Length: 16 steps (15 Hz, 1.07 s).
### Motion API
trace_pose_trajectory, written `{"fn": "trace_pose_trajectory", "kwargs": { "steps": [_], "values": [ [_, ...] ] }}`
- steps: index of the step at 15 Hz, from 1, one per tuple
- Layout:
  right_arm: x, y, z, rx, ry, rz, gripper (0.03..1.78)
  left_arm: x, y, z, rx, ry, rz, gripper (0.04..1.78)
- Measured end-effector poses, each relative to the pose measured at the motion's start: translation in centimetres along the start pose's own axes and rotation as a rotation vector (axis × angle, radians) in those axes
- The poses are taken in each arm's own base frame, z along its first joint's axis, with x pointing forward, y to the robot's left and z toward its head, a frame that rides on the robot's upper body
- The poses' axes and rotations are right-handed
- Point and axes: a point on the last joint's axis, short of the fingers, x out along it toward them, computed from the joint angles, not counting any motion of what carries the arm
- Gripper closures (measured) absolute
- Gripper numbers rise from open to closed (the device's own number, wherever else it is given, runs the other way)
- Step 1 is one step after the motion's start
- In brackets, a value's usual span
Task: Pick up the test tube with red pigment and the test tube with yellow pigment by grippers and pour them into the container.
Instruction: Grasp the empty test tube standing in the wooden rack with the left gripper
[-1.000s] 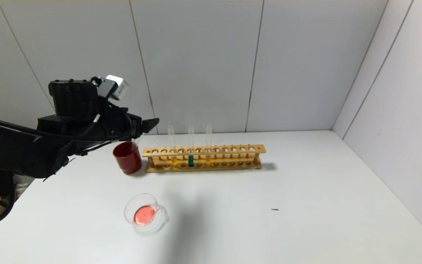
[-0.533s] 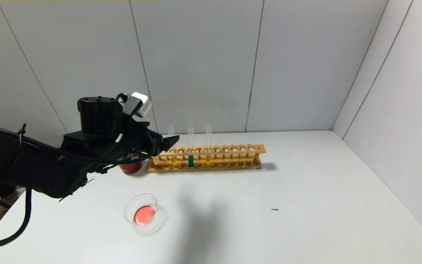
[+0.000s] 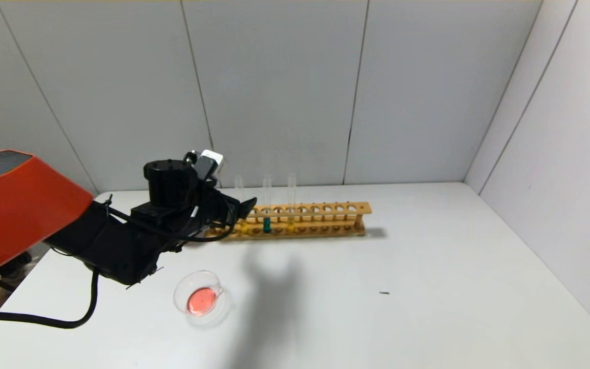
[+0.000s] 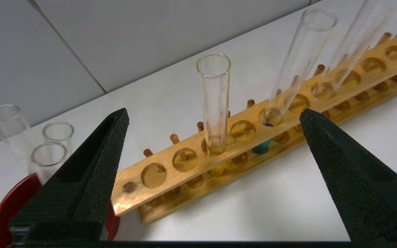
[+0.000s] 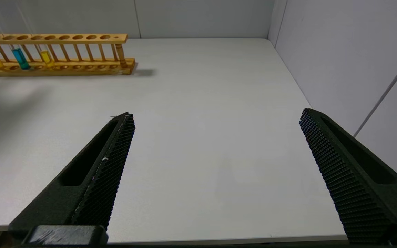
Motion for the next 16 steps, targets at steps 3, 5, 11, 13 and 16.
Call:
{"fn": "trace_pose_trajectory", "kwargs": {
  "steps": [3, 5, 11, 13, 16],
  "values": [
    [0.0, 0.0, 0.0, 0.000, 0.000, 0.000, 0.06, 1.5, -0.1, -1.3, -0.002, 0.027, 0.001, 0.07],
    [0.0, 0.0, 0.0, 0.000, 0.000, 0.000, 0.06, 2.3, 0.0, -1.9, -0.003, 0.037, 0.009, 0.07],
    [0.0, 0.0, 0.0, 0.000, 0.000, 0.000, 0.06, 4.1, 0.6, -2.8, -0.010, 0.057, 0.042, 0.07],
    [0.0, 0.0, 0.0, 0.000, 0.000, 0.000, 0.06, 4.4, 0.6, -3.0, -0.015, 0.067, 0.040, 0.13],
    [0.0, 0.0, 0.0, 0.000, 0.000, 0.000, 0.06, 4.5, 0.6, -3.1, -0.020, 0.068, 0.038, 0.40]
  ]
}}
